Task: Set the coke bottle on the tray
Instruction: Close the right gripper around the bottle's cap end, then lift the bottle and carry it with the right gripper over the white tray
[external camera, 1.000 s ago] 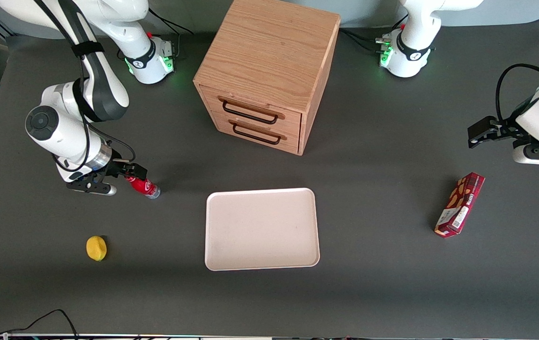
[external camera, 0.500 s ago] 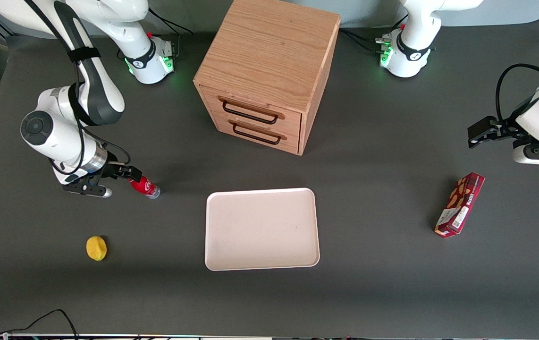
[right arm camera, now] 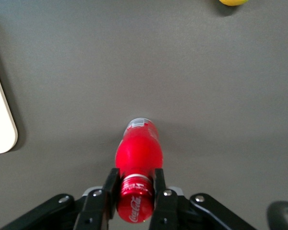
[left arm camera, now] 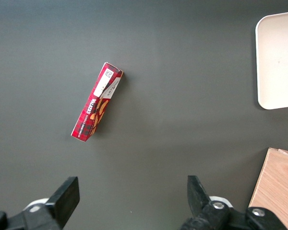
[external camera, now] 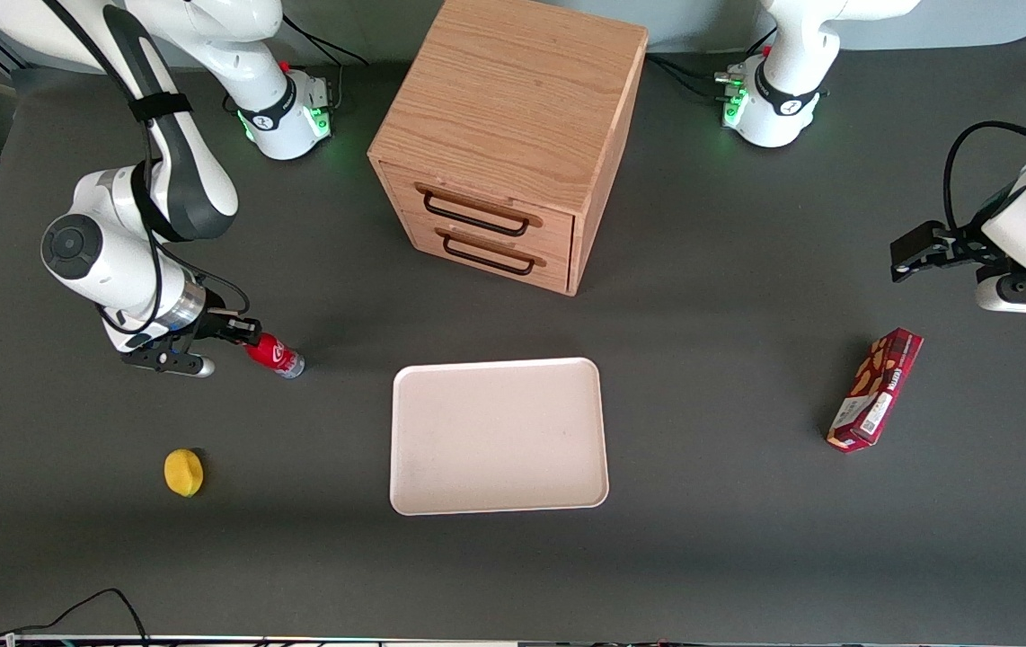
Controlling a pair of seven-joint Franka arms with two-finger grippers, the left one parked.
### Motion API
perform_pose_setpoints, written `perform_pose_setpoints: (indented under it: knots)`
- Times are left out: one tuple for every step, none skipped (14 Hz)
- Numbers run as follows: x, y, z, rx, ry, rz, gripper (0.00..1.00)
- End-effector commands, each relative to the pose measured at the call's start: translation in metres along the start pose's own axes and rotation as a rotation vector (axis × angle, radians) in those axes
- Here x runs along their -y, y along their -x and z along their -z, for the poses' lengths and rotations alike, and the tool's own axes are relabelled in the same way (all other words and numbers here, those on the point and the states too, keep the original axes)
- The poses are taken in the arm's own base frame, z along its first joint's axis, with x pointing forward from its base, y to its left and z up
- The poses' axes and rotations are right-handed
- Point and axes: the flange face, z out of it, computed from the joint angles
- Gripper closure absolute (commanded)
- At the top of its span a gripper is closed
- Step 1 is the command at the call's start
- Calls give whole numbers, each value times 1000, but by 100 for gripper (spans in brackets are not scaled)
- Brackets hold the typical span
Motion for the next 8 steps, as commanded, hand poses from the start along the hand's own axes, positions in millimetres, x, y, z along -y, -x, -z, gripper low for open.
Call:
perform_pose_setpoints:
  knots:
    - [1,1,2,-4,-19,13,91]
    - [4,0,6,-9,-20,11,97]
    - [6,-3,17,-14,-20,10,100]
    - [11,-8,38,-17,-20,16,100]
    - [21,-14,67,-11,-18,32,100]
    - [26,-21,101,-17,-20,40,100]
    - [34,-27,137,-35,-26,52,100]
    - [47,-29,172,-55,-26,75,100]
